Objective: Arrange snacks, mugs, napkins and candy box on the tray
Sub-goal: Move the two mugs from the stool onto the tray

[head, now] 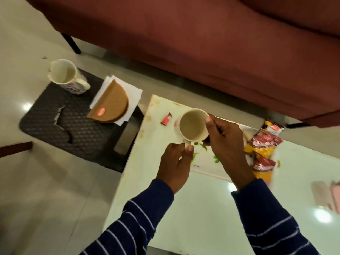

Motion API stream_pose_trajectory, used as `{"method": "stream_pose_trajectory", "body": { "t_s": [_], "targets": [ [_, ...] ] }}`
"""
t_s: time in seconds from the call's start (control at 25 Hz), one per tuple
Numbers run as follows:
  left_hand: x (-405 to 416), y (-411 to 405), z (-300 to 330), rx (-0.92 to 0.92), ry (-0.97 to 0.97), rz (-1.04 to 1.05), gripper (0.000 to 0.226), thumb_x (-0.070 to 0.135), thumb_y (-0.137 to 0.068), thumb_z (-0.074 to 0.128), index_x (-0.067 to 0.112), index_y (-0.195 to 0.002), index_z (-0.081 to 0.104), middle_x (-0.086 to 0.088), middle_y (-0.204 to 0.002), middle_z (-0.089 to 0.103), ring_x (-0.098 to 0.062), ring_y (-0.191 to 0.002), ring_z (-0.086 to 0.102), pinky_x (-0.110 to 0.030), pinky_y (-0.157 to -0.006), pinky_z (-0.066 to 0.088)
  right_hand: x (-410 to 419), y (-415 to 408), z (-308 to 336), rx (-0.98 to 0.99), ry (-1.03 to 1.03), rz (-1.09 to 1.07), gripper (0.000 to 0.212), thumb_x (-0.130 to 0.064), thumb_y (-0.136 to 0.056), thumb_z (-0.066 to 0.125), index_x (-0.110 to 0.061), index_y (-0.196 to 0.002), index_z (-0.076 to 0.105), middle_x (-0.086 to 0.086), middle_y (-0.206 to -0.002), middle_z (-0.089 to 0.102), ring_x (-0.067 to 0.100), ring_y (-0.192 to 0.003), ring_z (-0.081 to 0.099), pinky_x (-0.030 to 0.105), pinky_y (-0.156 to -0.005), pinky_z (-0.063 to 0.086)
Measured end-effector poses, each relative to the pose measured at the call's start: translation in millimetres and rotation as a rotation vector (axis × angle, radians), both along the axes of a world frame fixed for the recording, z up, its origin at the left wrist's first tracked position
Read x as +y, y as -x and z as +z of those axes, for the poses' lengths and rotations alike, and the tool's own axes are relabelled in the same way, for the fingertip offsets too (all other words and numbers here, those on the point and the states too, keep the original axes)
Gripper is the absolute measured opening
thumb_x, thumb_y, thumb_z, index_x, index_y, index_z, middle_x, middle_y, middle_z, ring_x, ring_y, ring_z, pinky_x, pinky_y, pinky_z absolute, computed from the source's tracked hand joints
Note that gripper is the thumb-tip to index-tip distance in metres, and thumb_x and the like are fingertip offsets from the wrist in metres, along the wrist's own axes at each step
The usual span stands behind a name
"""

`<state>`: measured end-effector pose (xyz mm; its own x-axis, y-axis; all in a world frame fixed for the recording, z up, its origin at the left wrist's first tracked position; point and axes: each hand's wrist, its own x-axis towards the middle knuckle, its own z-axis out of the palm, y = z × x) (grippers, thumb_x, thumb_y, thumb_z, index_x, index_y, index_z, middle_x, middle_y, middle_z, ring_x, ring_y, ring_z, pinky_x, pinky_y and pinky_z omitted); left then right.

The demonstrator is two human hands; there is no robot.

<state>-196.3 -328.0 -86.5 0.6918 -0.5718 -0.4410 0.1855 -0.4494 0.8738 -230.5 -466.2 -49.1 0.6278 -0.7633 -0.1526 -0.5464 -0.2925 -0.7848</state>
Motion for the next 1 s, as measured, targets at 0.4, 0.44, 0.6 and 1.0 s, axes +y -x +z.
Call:
{"method": "stream_pose_trajectory", "body": {
  "t_s": [0.4,0.44,0.6,1.0],
  "targets": [
    [-86.2,67.3,-42.8,0.041,-0.192,-0.165,0.031,0.032,-0.101,0.042,0.016,-0.084,0.062,-0.008,-0.096,0.069,-0.026,-0.091,0.061,-0.036,-0.084,0.047,-78.5,83.0,-63.2,0.060,-0.131,-0.147,0.027,-0.023,-0.101,0.052,-0.013,-0.103,0.077,0.015,-0.078,0.075,0.025,-0.064,0.073,0.048,-0.066,0.062],
    [-88.9,65.3,-47.3,0.025,-0.207,-0.165,0.031,0.032,-0.101,0.042,0.016,-0.084,0.063,-0.007,-0.095,0.069,-0.027,-0.090,0.061,-0.037,-0.083,0.047,-81.9,80.1,-69.6,0.063,-0.123,-0.142,0.027,-0.023,-0.101,0.052,-0.013,-0.102,0.077,0.015,-0.075,0.075,0.025,-0.062,0.073,0.046,-0.065,0.062],
    [-99.1,47.6,-63.7,-0.109,-0.250,-0.216,0.032,0.031,-0.101,0.042,0.013,-0.090,0.066,-0.006,-0.096,0.070,-0.027,-0.089,0.061,-0.034,-0.079,0.047,-93.3,68.8,-90.3,0.039,-0.183,-0.174,0.023,-0.019,-0.099,0.055,-0.012,-0.104,0.077,0.012,-0.082,0.075,0.023,-0.067,0.075,0.044,-0.063,0.063],
    [-135.1,-50.8,-92.5,-0.389,-0.319,-0.541,0.026,0.028,-0.102,0.041,0.012,-0.118,0.056,-0.015,-0.097,0.068,-0.031,-0.087,0.064,-0.040,-0.075,0.056,-87.5,37.6,-112.0,0.149,-0.263,-0.545,0.022,-0.011,-0.075,0.075,-0.005,-0.096,0.075,-0.004,-0.068,0.069,0.019,-0.067,0.072,0.044,-0.071,0.062]
  ]
}}
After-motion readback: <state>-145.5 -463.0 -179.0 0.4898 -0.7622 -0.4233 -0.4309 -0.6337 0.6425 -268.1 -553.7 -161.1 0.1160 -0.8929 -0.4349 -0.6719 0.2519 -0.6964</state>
